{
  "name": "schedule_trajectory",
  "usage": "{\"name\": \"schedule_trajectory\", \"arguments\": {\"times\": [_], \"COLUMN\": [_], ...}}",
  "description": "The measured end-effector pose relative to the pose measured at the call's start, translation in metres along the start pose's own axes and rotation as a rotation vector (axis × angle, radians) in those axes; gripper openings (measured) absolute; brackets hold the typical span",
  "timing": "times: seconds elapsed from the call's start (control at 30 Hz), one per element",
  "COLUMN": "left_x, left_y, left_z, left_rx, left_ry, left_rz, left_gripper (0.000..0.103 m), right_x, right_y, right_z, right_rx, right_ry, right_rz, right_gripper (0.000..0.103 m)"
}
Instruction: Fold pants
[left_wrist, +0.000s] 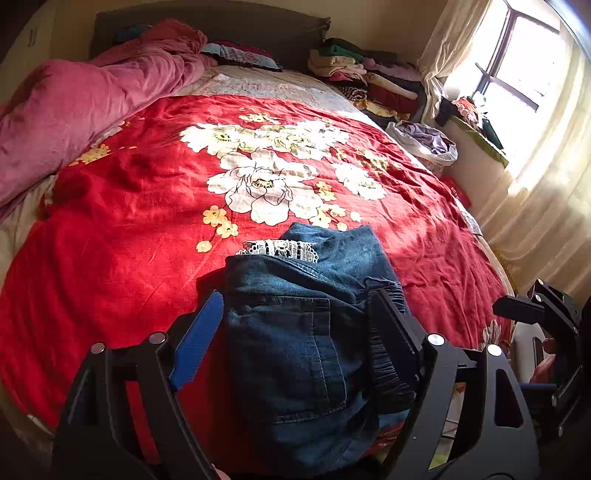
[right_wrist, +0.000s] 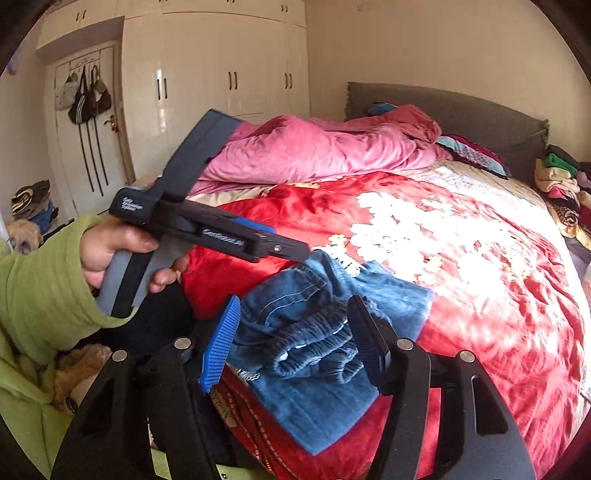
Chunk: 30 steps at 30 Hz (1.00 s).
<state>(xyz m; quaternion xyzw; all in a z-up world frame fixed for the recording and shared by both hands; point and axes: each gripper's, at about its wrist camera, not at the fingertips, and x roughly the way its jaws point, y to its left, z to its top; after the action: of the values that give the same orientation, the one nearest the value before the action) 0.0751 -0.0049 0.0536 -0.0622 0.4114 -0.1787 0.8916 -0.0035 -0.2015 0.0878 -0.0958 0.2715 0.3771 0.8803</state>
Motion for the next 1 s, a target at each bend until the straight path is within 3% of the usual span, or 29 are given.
{"name": "schedule_trajectory", "arguments": {"times": [0.33, 0.37, 0.4, 0.43, 0.73, 1.0], "left_x": [-0.012, -0.012, -0.012, -0.012, -0.005, 0.007], "left_y": [0.0, 0.001, 0.002, 0.003, 0.011, 0.022], "left_z": [-0.004, -0.004, -0.005, -0.005, -0.013, -0.023], "left_rx": [-0.003, -0.005, -0.007, -0.009, -0.028, -0.046], "left_ry": [-0.029, -0.03, -0.03, -0.03, -0.015, 0.016], "left_rz": [0.016, 0.018, 0.019, 0.019, 0.034, 0.049], "left_gripper": [0.086, 0.086, 0.087, 0.087, 0.088, 0.089], "right_x": [0.001, 0.001, 0.001, 0.0, 0.009, 0.034], "right_y": [-0.012, -0.013, -0.014, -0.014, -0.026, -0.046], "right_z": [0.0, -0.001, -0.001, -0.002, -0.006, -0.02], "right_rx": [0.047, 0.054, 0.063, 0.069, 0.135, 0.212], "right_ry": [-0.006, -0.005, -0.009, -0.017, 0.013, 0.108], "right_rz": [-0.065, -0.071, -0.082, -0.09, -0.134, -0.246], "right_gripper": [0.06, 0.068, 0.089, 0.091, 0.091, 0.091]}}
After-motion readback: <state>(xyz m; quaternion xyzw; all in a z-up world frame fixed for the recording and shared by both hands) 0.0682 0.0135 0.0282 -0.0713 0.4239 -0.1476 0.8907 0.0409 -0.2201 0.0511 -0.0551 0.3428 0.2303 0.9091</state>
